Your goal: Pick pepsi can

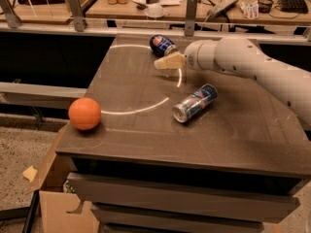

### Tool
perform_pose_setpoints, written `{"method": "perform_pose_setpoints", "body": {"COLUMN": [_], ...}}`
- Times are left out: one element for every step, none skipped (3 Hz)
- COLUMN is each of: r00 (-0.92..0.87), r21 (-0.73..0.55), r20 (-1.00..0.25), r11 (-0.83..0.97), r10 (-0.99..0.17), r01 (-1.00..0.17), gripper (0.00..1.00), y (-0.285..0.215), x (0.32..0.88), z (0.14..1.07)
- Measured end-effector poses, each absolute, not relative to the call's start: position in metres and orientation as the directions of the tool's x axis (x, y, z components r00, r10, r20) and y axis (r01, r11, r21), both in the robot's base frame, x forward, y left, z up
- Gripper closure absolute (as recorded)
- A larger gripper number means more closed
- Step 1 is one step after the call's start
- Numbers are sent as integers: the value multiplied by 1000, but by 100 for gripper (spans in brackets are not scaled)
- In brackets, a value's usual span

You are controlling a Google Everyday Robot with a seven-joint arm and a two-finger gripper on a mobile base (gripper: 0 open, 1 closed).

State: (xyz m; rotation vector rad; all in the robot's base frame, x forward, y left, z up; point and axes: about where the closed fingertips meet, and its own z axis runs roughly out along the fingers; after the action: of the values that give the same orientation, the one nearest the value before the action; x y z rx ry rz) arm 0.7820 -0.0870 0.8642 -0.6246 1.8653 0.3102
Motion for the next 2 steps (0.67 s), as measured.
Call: {"method": "perform_pose_setpoints", "body": {"r00": [-264,-252], "r21": [-74,-78], "r20": [-929,-933], "r11": [828,826], "r10": [-260,-258], "r01": [-556,-559], "gripper": [0,7], "y": [-78,-72], "x": [802,819], "z": [857,854]}}
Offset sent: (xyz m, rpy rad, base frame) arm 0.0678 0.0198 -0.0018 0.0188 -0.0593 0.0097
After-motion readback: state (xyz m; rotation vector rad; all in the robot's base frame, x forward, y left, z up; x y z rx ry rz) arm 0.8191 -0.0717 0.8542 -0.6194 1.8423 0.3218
